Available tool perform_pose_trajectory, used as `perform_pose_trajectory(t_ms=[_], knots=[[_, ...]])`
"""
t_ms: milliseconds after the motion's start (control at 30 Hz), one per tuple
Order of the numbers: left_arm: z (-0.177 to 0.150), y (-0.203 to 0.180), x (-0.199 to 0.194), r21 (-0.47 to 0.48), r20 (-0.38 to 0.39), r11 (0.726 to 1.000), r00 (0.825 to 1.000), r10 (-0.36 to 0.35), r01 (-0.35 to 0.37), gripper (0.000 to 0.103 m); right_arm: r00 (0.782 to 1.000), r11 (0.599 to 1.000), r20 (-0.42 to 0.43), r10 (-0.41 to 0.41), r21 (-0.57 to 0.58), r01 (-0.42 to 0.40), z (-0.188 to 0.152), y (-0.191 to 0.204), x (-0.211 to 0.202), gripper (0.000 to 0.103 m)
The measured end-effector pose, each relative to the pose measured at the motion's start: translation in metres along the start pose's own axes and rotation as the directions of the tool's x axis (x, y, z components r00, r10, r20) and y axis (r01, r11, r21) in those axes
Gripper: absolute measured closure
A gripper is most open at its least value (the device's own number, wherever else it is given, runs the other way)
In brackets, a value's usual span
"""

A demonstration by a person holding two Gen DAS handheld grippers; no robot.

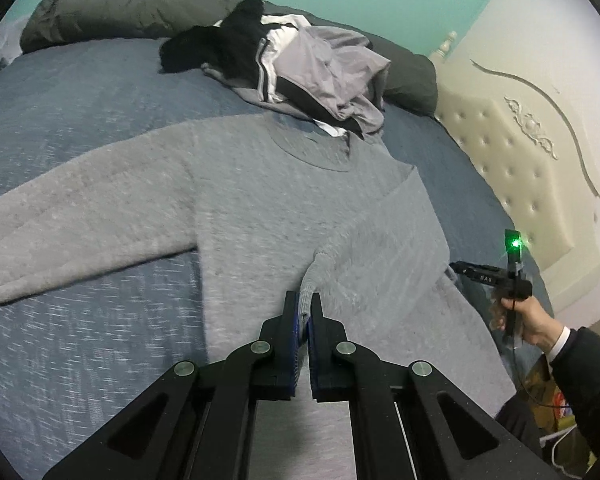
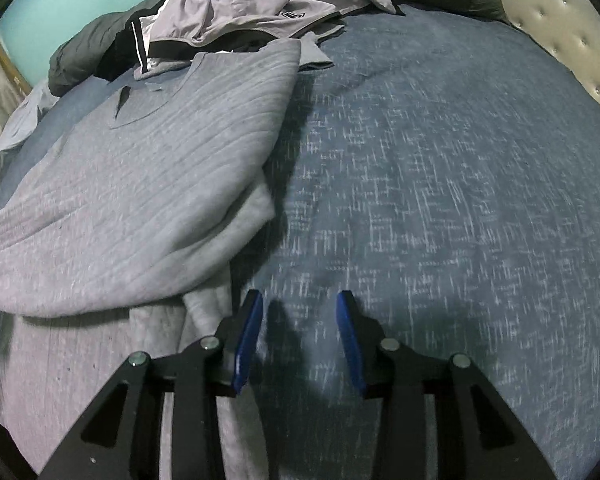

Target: Fold clothes

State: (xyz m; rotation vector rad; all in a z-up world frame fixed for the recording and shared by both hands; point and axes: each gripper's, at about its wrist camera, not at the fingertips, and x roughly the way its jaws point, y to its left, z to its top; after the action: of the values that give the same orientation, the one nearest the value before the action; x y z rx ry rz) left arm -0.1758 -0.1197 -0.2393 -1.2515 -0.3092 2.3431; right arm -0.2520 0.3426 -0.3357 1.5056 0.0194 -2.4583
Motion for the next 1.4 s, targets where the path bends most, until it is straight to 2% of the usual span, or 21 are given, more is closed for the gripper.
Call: perform_pose_trajectory(t_ms=[67,300,433,667,867,967,1067,1100,1167,1200,1267,1300,1400], knots=[[0.001,0.005,-0.001,-0.009,0.004,1.000,1.000,0.004,-0.004,0.099,1.000,1.000,0.003,-0.003,-0.013,0.003,0.003,0.003,0.003,0.065],[0.001,0.012,0.005,-0.021,-0.006,1.000,1.000,0.001,-0.001,0.099,0.995,0.994,0.029,0.100,-0.050,-0.099,0.011,0.020,0.004,0.064],[0.001,0.011,0.007,-0.022,-0.003,1.000,1.000,-0.004,0.004,0.099,0.995,0.992,0.010,0.097,-0.077,-0.096,0.009,0.026,0.008,0.064],[0.002,0.011,0.005,-0.025,-0.002,1.000,1.000,-0.003,0.003,0.099,0.987,0.984,0.011,0.162,-0.079,-0.161,0.010,0.038,0.004,0.064],[0.003,0.012,0.004,-0.018,0.000,1.000,1.000,0.000,0.000,0.099,0.968,0.959,0.002,0.252,-0.133,-0.250,-0.002,0.049,-0.009,0.064],[0.004,0.011,0.004,-0.018,0.001,1.000,1.000,0.001,-0.001,0.099,0.987,0.967,-0.019,0.158,-0.202,-0.158,-0.008,0.059,-0.003,0.064],[0.003,0.010,0.003,-0.017,0.002,1.000,1.000,0.003,-0.003,0.099,0.986,0.978,-0.017,0.164,-0.130,-0.165,-0.006,0.053,0.003,0.065],[0.003,0.010,0.003,-0.016,0.002,1.000,1.000,0.004,-0.004,0.099,0.986,0.978,-0.020,0.168,-0.119,-0.169,-0.005,0.053,0.005,0.066],[0.002,0.010,0.002,-0.014,0.001,1.000,1.000,0.006,-0.006,0.099,0.984,0.980,-0.026,0.175,-0.097,-0.176,-0.003,0.053,0.009,0.078],[0.002,0.010,0.002,-0.014,0.000,1.000,1.000,0.007,-0.007,0.099,0.984,0.980,-0.029,0.178,-0.085,-0.180,-0.003,0.052,0.011,0.080],[0.002,0.011,0.001,-0.015,0.000,1.000,1.000,0.010,-0.010,0.099,0.983,0.980,-0.017,0.181,-0.074,-0.182,0.000,0.052,0.010,0.096],[0.002,0.011,0.001,-0.016,0.000,1.000,1.000,0.011,-0.011,0.099,0.987,0.986,-0.006,0.159,-0.056,-0.159,0.000,0.049,0.008,0.097],[0.002,0.013,0.000,-0.023,0.003,1.000,1.000,0.015,-0.015,0.099,0.986,0.987,0.046,0.158,0.028,-0.160,-0.003,0.030,-0.003,0.098]])
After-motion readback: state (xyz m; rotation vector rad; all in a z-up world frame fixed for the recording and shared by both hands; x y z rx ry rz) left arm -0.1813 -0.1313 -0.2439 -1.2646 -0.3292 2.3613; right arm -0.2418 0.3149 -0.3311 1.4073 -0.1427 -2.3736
